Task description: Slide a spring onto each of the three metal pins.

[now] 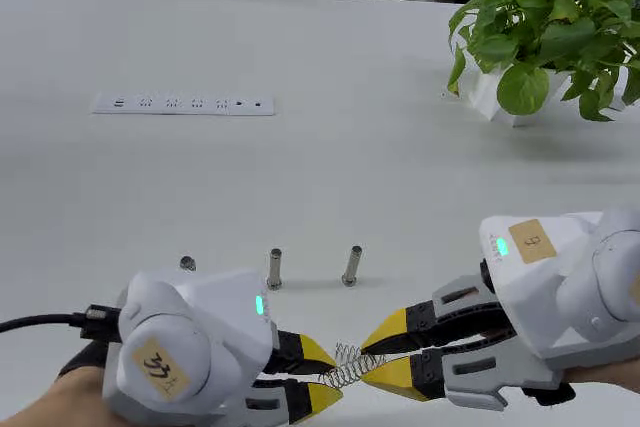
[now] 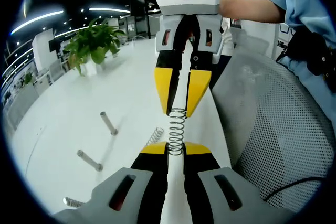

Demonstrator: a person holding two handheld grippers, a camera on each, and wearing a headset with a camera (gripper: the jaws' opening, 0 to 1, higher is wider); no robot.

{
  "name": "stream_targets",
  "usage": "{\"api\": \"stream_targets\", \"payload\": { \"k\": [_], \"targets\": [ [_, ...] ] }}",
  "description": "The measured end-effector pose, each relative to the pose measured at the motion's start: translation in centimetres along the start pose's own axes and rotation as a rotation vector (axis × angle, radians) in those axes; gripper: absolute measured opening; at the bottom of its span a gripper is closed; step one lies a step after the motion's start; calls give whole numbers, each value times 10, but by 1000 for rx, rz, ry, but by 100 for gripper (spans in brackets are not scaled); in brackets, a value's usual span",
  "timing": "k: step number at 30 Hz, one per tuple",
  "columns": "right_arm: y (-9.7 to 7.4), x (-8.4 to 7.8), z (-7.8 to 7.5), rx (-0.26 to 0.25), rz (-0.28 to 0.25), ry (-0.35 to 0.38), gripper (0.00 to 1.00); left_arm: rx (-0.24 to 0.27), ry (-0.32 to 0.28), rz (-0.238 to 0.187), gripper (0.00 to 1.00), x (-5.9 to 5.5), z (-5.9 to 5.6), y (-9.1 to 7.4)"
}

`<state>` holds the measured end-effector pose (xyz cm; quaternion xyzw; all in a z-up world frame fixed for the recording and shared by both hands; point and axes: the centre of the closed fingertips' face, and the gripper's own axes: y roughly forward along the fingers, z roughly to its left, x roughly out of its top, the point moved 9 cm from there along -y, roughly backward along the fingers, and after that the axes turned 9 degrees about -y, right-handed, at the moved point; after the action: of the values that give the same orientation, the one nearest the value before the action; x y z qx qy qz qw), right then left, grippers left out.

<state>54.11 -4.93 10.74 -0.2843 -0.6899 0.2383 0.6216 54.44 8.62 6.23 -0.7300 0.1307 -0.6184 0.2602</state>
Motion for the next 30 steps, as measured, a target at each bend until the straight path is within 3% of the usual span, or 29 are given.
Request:
{"api": "stream_targets", "payload": {
  "k": [14,15,18,19,24,30],
  "targets": [
    [-1,4,-2,9,22,-34,7,3,-5,-9,6,1,0,0],
    [-2,4,-3,5,26,-29,10,1,-6,-12,6,1,-1,0],
    [-3,5,-4,-7,41,-38,33,0,-8,-14,6,0,-2,2],
    [-4,5,-4,-7,65,-55,34,-1,-9,-13,6,0,-2,2],
    [-3,6,-4,21,121,-116,27,-3,-17,-19,6,0,-4,4],
    [5,8,-3,74,148,-124,22,2,-28,-29,6,0,-5,6]
  ]
}}
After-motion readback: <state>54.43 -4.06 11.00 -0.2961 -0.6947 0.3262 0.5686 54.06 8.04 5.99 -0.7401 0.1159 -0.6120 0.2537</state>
